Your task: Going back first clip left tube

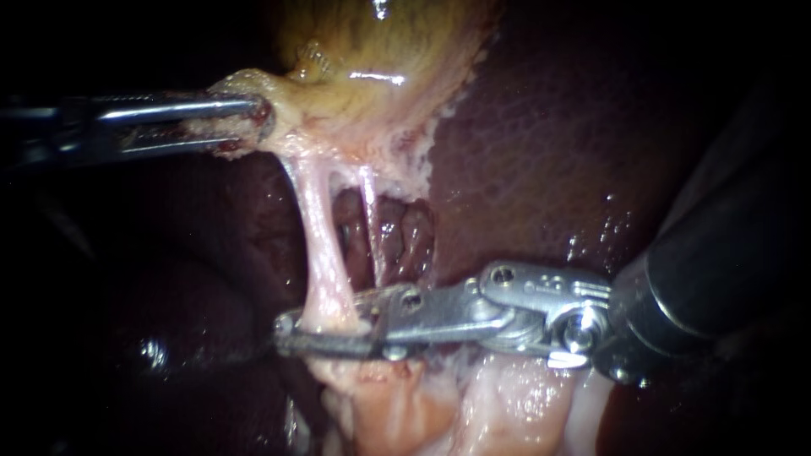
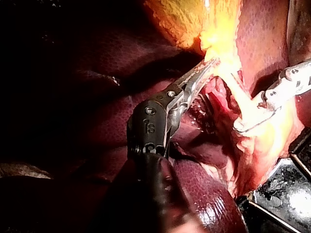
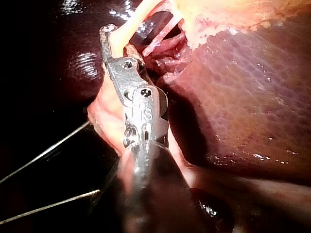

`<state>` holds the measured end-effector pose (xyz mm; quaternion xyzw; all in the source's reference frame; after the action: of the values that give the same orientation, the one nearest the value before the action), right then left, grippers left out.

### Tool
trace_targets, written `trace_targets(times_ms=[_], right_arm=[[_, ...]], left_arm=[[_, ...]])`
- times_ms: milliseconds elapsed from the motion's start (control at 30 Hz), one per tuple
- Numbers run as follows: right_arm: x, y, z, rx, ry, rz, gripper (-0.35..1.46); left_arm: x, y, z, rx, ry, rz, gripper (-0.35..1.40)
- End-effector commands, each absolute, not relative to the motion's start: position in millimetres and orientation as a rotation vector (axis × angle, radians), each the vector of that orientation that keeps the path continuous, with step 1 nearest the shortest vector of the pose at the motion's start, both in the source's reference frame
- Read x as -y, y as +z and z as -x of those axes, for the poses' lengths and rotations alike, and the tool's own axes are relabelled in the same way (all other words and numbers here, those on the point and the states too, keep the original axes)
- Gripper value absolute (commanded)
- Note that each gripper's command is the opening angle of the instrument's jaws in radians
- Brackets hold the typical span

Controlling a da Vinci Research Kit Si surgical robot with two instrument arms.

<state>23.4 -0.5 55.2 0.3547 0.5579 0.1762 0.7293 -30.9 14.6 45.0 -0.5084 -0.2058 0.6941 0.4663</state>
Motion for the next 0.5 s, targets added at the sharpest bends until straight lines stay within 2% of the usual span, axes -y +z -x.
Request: trace_targets(times_ms=[33, 133, 167, 200, 333, 500], right_arm=[[0.5, 55.3, -23.4, -1.229, 0.387, -0.782, -0.35], [0.5, 55.6, -23.6, -1.232, 0.387, -0.783, 0.12], [0.5, 55.8, -23.8, -1.231, 0.395, -0.771, 0.36], [0.5, 56.0, -23.9, -1.231, 0.395, -0.77, 0.42], [0.3, 56.6, -23.7, -1.233, 0.421, -0.748, 0.49], [-0.5, 57.9, -22.8, -1.256, 0.374, -0.638, 0.5]], left_arm=[[-14.6, 45.0, 30.9, 0.505, 1.704, 1.248, -0.35], [-14.6, 45.0, 30.9, 0.505, 1.704, 1.248, -0.35], [-14.6, 45.0, 30.9, 0.505, 1.704, 1.248, -0.35], [-14.6, 45.0, 30.8, 0.505, 1.704, 1.248, -0.35], [-14.5, 44.9, 30.8, 0.506, 1.704, 1.248, -0.35], [-14.5, 44.9, 30.7, 0.506, 1.704, 1.248, -0.35]])
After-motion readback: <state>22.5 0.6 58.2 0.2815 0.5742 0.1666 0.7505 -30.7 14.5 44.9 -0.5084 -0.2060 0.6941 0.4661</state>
